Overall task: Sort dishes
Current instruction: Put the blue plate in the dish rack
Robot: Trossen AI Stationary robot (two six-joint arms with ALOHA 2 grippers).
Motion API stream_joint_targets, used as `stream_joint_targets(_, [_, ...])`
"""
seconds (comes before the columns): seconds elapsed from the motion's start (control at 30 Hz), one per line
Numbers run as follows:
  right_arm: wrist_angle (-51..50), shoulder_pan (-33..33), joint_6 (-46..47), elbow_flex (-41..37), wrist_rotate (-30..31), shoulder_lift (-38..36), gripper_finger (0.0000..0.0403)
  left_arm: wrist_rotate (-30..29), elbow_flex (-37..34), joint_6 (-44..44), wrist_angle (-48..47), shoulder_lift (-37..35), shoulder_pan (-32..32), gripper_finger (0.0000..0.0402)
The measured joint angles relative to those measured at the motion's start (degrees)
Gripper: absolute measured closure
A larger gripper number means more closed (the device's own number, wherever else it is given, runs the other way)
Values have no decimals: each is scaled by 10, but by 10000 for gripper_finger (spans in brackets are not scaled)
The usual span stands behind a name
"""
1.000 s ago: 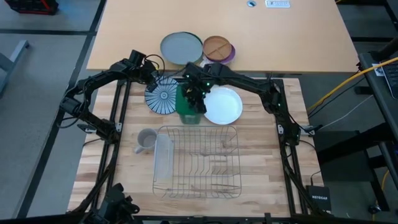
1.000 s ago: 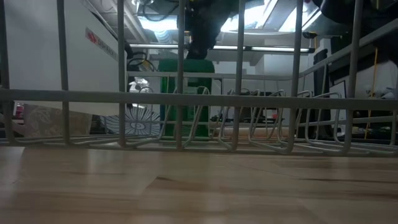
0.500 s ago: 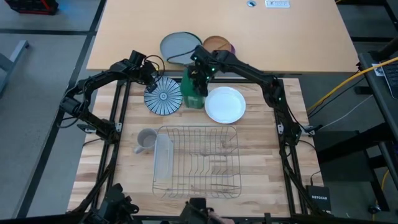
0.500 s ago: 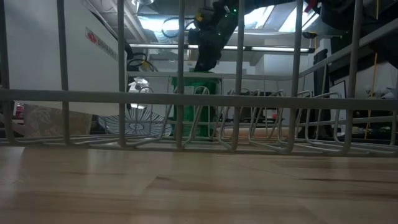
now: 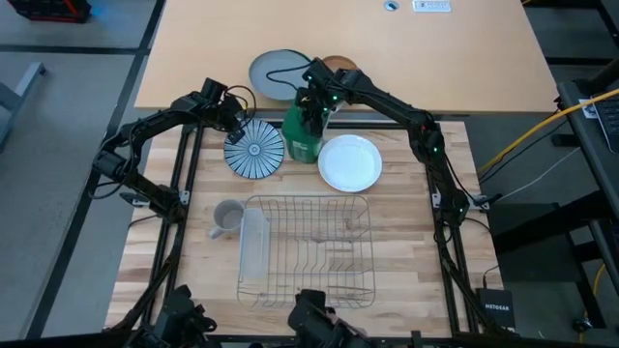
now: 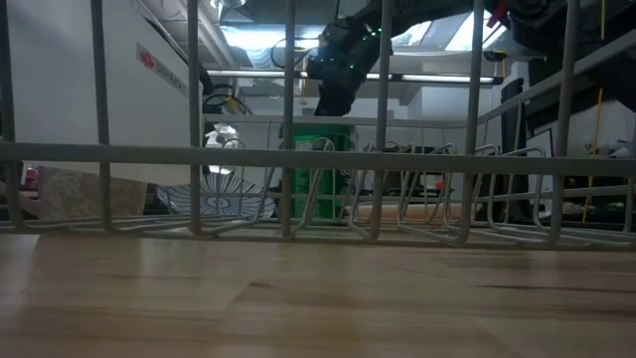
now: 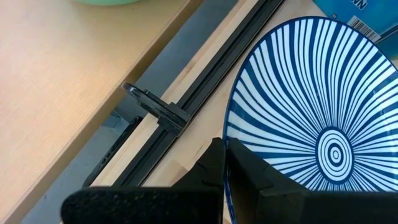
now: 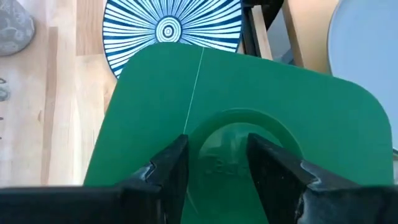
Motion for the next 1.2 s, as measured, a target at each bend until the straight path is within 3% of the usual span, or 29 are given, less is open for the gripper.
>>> stream_joint_targets(0.37, [24,15,-29,17,30,-19,237,0,0,0,-15,0,-1,401])
stream_joint_targets(0.83, [26,89,-33,16,-32,-20,237,0,0,0,-33,0,-1,401])
stream_joint_targets(1.2, [23,109,-95,-69,-21,-13,237,3,-4,-11,-61,0,-1,401])
